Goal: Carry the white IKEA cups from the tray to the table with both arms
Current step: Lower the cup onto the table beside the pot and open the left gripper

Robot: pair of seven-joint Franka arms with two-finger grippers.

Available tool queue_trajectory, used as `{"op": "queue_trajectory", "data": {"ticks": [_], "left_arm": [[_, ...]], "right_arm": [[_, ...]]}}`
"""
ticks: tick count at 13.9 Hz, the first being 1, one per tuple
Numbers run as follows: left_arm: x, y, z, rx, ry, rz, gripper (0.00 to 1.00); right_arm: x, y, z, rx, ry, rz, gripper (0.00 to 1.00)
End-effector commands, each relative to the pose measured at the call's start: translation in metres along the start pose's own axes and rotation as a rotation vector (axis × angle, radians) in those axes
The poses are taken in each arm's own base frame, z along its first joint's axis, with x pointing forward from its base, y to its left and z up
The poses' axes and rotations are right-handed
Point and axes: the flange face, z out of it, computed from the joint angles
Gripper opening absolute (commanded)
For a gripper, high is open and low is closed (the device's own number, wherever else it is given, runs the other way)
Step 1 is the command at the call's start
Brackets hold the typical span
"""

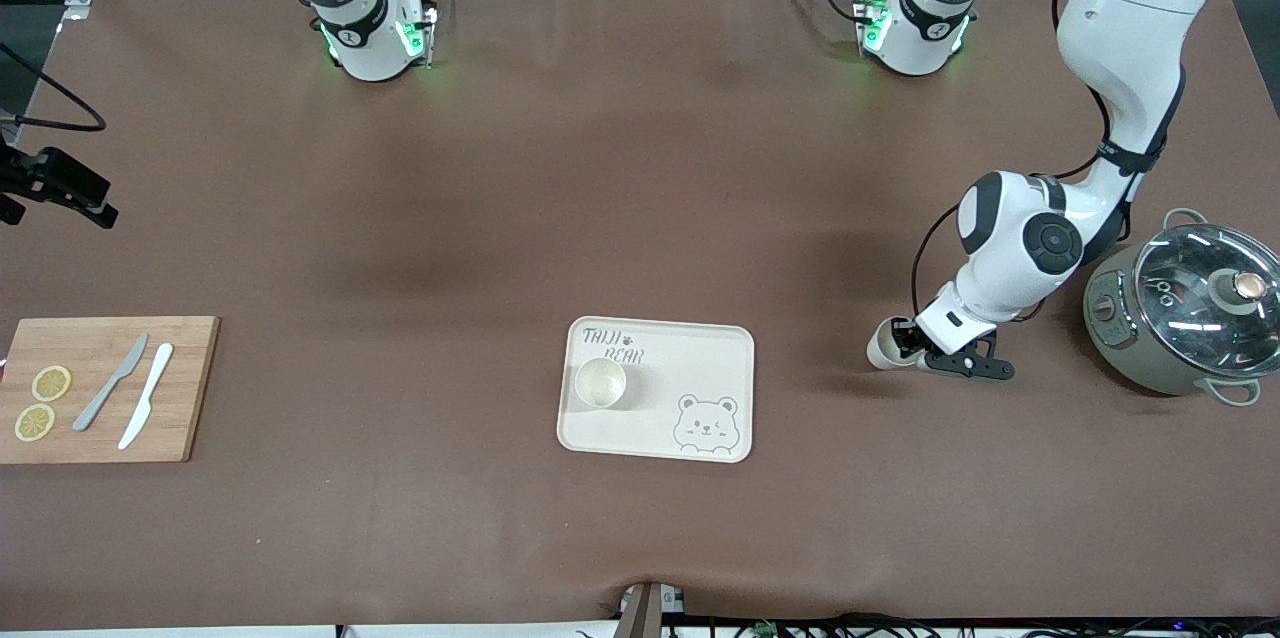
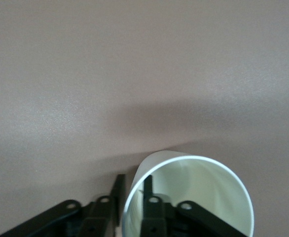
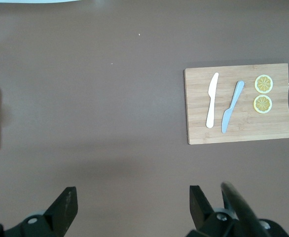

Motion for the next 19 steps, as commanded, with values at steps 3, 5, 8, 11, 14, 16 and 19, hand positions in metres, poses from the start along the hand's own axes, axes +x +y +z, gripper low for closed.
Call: {"op": "queue_trajectory", "data": {"ticks": [3,5,8,11,14,16,19], "left_arm": [[0.004,-0.002,-0.002,0.02,0.018,0.034,1.0],[0.01,-0.006,-0.015,0.028,0.04,0.03,1.0],[0.016,-0.008,-0.035,0.045,0.024,0.028,1.0],[0.025,-0.01,-0.051,0.053,0.005,0.018,1.0],[0.045,-0.004,-0.093,0.073,-0.029,0.015,1.0],[0.065,0.01,-0.137,0.086,-0.037,-0.073,1.0],[0.092,0.008,-0.194,0.104,-0.082,-0.158,1.0]], "right_arm": [[-0.001,0.0,-0.002,-0.016,-0.005,0.0,1.0],[-0.001,0.0,-0.001,-0.016,-0.007,0.0,1.0],[-0.001,-0.002,-0.002,-0.015,-0.004,-0.002,1.0],[-0.001,-0.001,-0.002,-0.016,-0.004,0.0,1.0],[-0.001,0.0,-0.002,-0.016,-0.004,0.001,1.0],[-0.001,-0.001,-0.002,-0.016,-0.002,-0.002,1.0],[-0.001,0.0,-0.004,-0.016,-0.001,0.001,1.0]]}}
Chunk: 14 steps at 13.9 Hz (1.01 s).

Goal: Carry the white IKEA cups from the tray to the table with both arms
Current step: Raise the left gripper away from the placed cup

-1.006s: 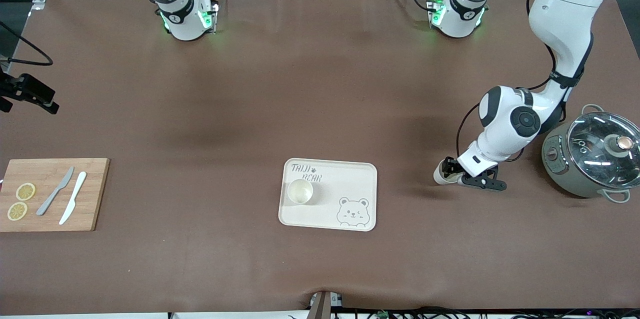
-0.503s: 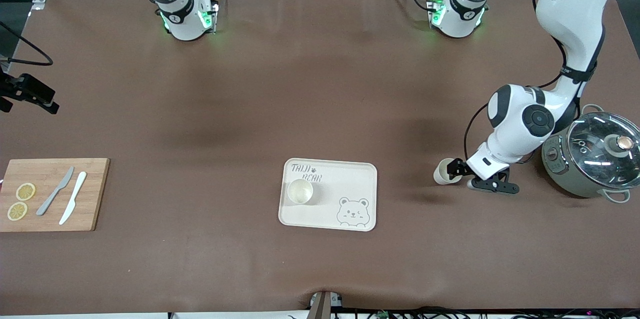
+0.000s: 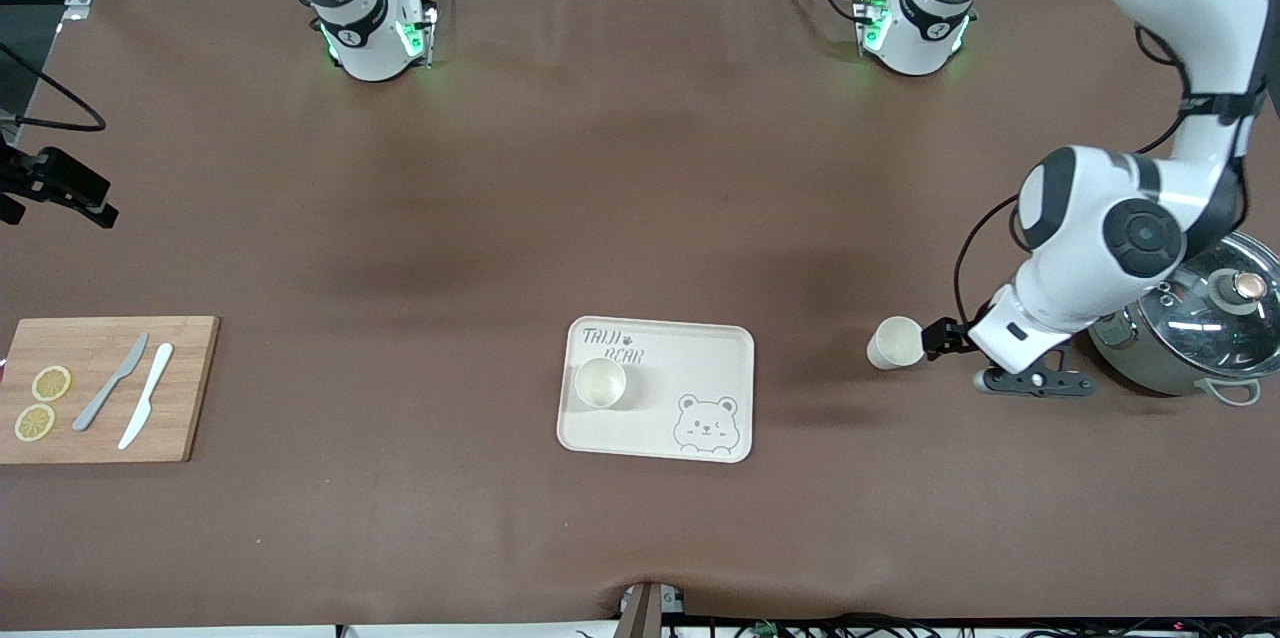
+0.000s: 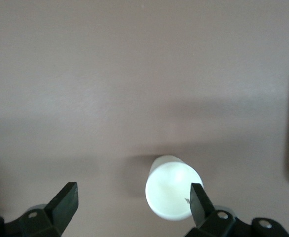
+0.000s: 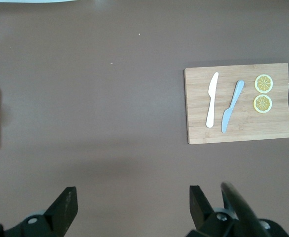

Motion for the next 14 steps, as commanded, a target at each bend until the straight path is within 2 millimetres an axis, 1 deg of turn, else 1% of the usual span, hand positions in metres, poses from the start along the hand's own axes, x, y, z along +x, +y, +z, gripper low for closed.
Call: {"op": "queue_trajectory", "data": {"ticks": [1,3,4,6,7,9,10,12,14], "left_arm": [[0.018,-0.004,-0.042,0.013,-0.002,-0.054,1.0],[0.025,-0.016,-0.072,-0.024,0.021,-0.152,1.0],[0.027,-0.021,-0.085,-0.022,0.014,-0.171,1.0],[0.028,-0.038,-0.098,-0.001,-0.005,-0.185,1.0],[0.03,-0.057,-0.1,0.008,-0.002,-0.203,1.0],[0.028,-0.064,-0.097,0.009,-0.011,-0.154,1.0],[0.027,-0.06,-0.093,0.01,-0.029,-0.096,1.0],[0.027,-0.063,-0.093,0.009,-0.036,-0.024,1.0],[0.027,-0.05,-0.088,0.005,-0.043,-0.015,1.0]], "right_arm": [[-0.001,0.0,-0.004,-0.016,0.001,0.001,1.0],[-0.001,-0.001,-0.005,-0.016,0.002,0.0,1.0],[-0.001,-0.001,-0.005,-0.016,0.002,0.0,1.0],[-0.001,0.0,-0.005,-0.016,0.002,0.001,1.0],[-0.001,0.0,-0.005,-0.016,0.002,0.001,1.0],[-0.001,-0.001,-0.005,-0.016,0.002,0.0,1.0],[-0.001,-0.001,-0.006,-0.016,0.004,0.0,1.0],[-0.001,0.0,-0.005,-0.016,0.002,0.001,1.0],[-0.001,0.0,-0.005,-0.016,0.002,0.003,1.0]]}}
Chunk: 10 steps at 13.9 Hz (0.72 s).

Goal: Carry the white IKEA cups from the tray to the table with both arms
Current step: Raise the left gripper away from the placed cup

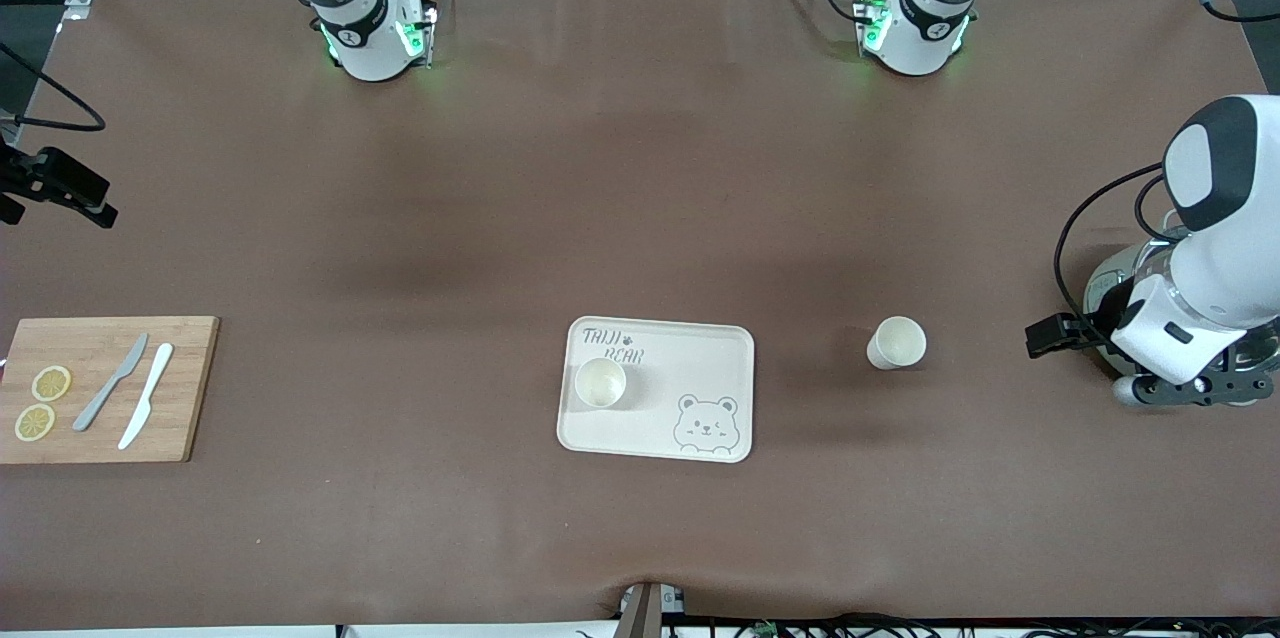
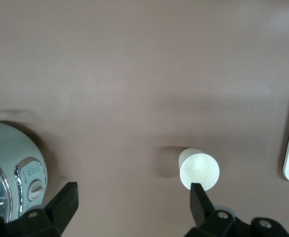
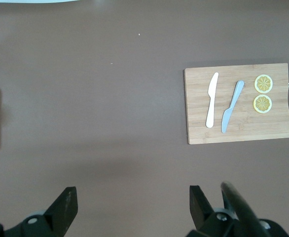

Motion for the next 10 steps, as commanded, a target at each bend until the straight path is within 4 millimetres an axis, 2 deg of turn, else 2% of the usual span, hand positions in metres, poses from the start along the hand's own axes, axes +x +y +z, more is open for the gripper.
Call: {"op": "queue_trajectory", "data": {"ticks": [1,5,10], "left_arm": [[0.0,0.015,0.0,-0.009,-0.014,0.023,1.0],[-0.001,0.035,0.007,-0.007,-0.026,-0.013,1.0],[0.001,0.03,0.005,-0.011,-0.02,-0.046,1.0]], "right_arm": [[-0.001,0.0,-0.004,-0.016,0.001,0.002,1.0],[0.0,0.001,-0.004,-0.016,0.0,0.004,1.0],[0.0,0.001,-0.003,-0.016,0.0,0.005,1.0]]}}
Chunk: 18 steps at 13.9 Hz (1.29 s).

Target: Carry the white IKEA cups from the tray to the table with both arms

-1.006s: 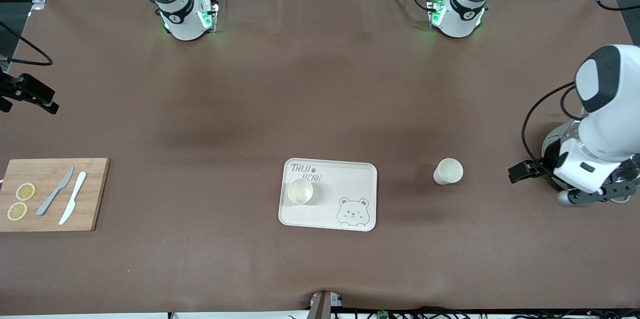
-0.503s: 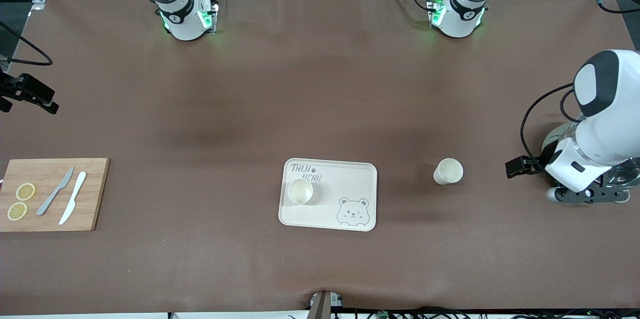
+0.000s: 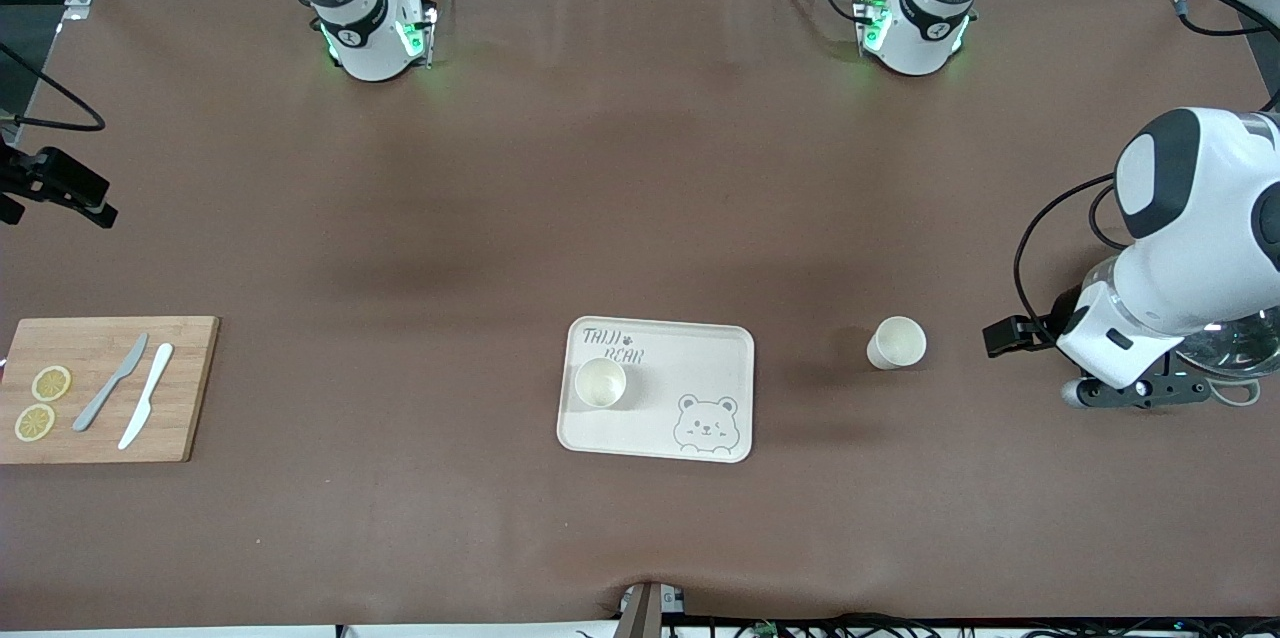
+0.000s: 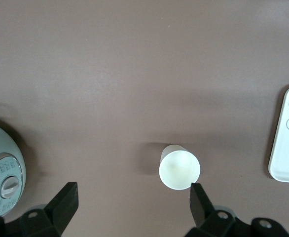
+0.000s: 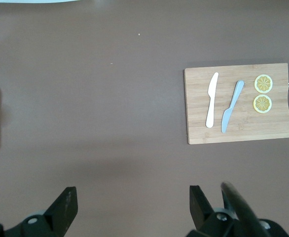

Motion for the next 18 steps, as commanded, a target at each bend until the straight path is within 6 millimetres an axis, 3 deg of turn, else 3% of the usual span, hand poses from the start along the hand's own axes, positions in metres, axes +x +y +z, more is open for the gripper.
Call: {"op": "queue_trajectory", "data": {"ticks": [1,8,18], "left_arm": [[0.002,-0.006,-0.009,-0.005,0.004,-0.021,1.0],[0.007,-0.024,-0.013,-0.007,0.018,-0.045,1.0],[0.005,0.003,0.0,-0.01,-0.001,-0.013,1.0]], "right_arm": [[0.0,0.001,-0.002,-0.016,-0.002,0.005,1.0],[0.0,0.0,-0.002,-0.016,-0.002,0.005,1.0],[0.0,-0.001,-0.005,-0.016,0.005,0.004,1.0]]}}
